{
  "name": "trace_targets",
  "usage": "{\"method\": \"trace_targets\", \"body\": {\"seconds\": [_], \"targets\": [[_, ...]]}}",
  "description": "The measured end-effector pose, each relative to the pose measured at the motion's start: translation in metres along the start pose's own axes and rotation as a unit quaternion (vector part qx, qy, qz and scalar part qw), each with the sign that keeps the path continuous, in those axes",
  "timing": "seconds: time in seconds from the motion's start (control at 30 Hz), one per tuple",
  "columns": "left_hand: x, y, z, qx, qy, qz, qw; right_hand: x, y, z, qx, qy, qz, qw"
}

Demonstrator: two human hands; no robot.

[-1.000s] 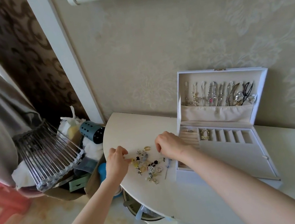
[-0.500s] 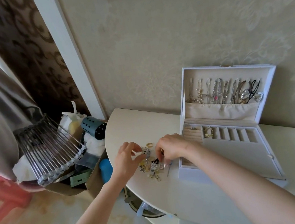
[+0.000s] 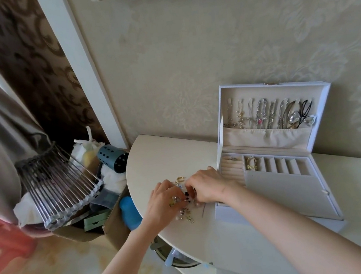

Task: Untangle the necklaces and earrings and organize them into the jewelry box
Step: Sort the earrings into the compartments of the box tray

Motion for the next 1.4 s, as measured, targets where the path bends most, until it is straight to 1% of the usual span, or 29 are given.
{"method": "trace_targets", "body": {"seconds": [0.17,0.27,0.33,0.43,0.47,0.6,0.67,0.73,0.8,0.83,0.87,0.9,0.97,1.03,1.07,1.13,1.27,1.33,1.4], "targets": [[0.001,0.012,-0.002,-0.086,0.02,0.047,0.995,0.001,0.002,0.009,0.001,-0.016,0.005,1.0],[0.004,0.016,-0.006,-0.089,0.048,0.07,0.992,0.001,0.001,0.006,-0.009,-0.012,0.008,1.0],[0.006,0.013,-0.008,-0.079,0.06,0.061,0.993,0.002,0.0,0.006,-0.009,-0.013,-0.003,1.0],[0.01,0.005,-0.005,-0.039,0.061,0.023,0.997,0.002,-0.001,0.007,-0.007,-0.009,-0.02,1.0],[0.009,0.005,-0.004,-0.032,0.059,0.021,0.997,0.002,-0.001,0.006,-0.007,-0.006,-0.022,1.0],[-0.004,0.021,-0.004,-0.051,0.035,0.092,0.994,0.0,-0.001,0.005,0.003,0.001,-0.022,1.0],[-0.014,0.026,-0.006,-0.056,0.017,0.109,0.992,-0.002,0.0,0.004,0.013,0.002,-0.017,1.0],[-0.022,0.022,-0.003,-0.047,-0.011,0.08,0.996,-0.004,0.001,0.003,0.029,0.005,-0.018,0.999],[-0.029,0.012,0.005,-0.017,-0.04,0.037,0.998,-0.004,0.003,0.004,0.071,0.003,-0.02,0.997],[-0.033,0.008,0.008,0.001,-0.049,0.034,0.998,-0.004,0.005,0.006,0.104,0.003,-0.02,0.994],[-0.036,0.006,0.01,0.016,-0.048,0.05,0.997,-0.003,0.008,0.008,0.137,0.002,-0.015,0.99],[-0.04,0.007,0.008,0.02,-0.034,0.078,0.996,-0.004,0.012,0.01,0.166,0.001,-0.009,0.986],[-0.049,0.013,-0.004,-0.007,0.038,0.145,0.989,-0.006,0.018,0.015,0.228,-0.002,0.002,0.974],[-0.056,0.019,-0.016,-0.035,0.115,0.187,0.975,-0.01,0.021,0.017,0.296,-0.002,0.001,0.955],[-0.057,0.021,-0.02,-0.038,0.14,0.199,0.969,-0.012,0.021,0.018,0.315,-0.003,-0.006,0.949],[-0.057,0.023,-0.023,-0.033,0.168,0.206,0.963,-0.015,0.021,0.021,0.346,-0.001,-0.007,0.938],[-0.048,0.03,-0.033,-0.031,0.209,0.214,0.954,-0.023,0.025,0.03,0.427,0.001,0.023,0.904],[-0.04,0.034,-0.039,-0.031,0.234,0.197,0.952,-0.024,0.026,0.035,0.429,-0.008,0.043,0.902],[-0.032,0.035,-0.047,-0.033,0.268,0.158,0.95,-0.025,0.027,0.039,0.43,-0.013,0.053,0.901]]}}
Point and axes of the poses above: each hand's wrist, its own x-axis towards the middle knuckle, its own y-axis out of the back of the hand, z = x × y, the point moved 8 cm from there along x, towards the middle knuckle, and after that the axes turned 6 degrees about -z, right-handed, at the moved point
